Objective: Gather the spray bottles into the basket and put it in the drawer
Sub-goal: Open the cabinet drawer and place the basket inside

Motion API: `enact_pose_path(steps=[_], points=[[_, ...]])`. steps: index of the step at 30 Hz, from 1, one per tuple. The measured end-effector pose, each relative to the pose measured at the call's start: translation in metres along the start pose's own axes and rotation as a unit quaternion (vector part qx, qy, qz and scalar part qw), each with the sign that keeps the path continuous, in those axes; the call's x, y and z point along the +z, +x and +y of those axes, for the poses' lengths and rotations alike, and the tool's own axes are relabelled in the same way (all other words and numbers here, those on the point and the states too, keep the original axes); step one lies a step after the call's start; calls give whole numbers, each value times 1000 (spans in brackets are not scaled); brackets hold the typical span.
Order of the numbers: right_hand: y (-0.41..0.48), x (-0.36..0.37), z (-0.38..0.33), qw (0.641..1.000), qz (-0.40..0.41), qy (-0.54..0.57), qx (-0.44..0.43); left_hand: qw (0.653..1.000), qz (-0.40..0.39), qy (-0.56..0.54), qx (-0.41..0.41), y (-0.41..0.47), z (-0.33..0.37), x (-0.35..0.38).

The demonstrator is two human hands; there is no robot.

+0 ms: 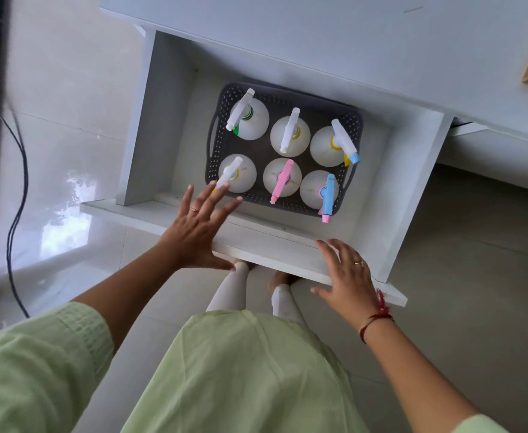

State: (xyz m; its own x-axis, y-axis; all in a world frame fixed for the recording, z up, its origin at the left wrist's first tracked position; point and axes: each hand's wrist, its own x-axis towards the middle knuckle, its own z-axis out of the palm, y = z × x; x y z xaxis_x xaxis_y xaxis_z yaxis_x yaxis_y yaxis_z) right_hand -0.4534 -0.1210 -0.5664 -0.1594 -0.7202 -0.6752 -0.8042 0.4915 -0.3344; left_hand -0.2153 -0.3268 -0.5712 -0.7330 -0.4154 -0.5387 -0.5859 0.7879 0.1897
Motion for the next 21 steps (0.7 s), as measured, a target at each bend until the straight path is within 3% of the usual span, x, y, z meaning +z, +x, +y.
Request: enact_pose_path(steps=[5,9,21], points=[[9,-1,9,998,33,-51,15,994,63,86,22,3,3,5],[13,-7,12,995,67,-67,9,991,95,74,-52,5,3,3],[57,-61,15,977,179,-105,38,986,138,23,-95,65,-9,-42]])
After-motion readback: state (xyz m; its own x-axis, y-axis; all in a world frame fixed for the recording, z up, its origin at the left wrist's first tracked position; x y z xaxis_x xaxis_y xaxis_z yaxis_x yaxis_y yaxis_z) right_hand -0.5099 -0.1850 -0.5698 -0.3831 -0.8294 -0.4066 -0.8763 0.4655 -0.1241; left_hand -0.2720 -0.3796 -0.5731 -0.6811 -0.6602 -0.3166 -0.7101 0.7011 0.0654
